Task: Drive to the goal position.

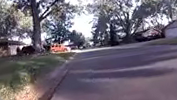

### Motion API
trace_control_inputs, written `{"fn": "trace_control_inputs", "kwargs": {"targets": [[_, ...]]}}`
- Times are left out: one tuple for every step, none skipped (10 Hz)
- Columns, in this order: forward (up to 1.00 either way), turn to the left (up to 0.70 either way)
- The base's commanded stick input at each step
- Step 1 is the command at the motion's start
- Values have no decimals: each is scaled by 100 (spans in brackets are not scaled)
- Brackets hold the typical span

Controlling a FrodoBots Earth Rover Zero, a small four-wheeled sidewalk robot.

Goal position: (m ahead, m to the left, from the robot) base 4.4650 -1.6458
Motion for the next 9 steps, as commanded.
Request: {"fn": "trace_control_inputs", "kwargs": {"targets": [[100,0],[100,0],[100,0],[100,0],[100,0],[100,0],[100,0],[100,0],[100,0]]}}
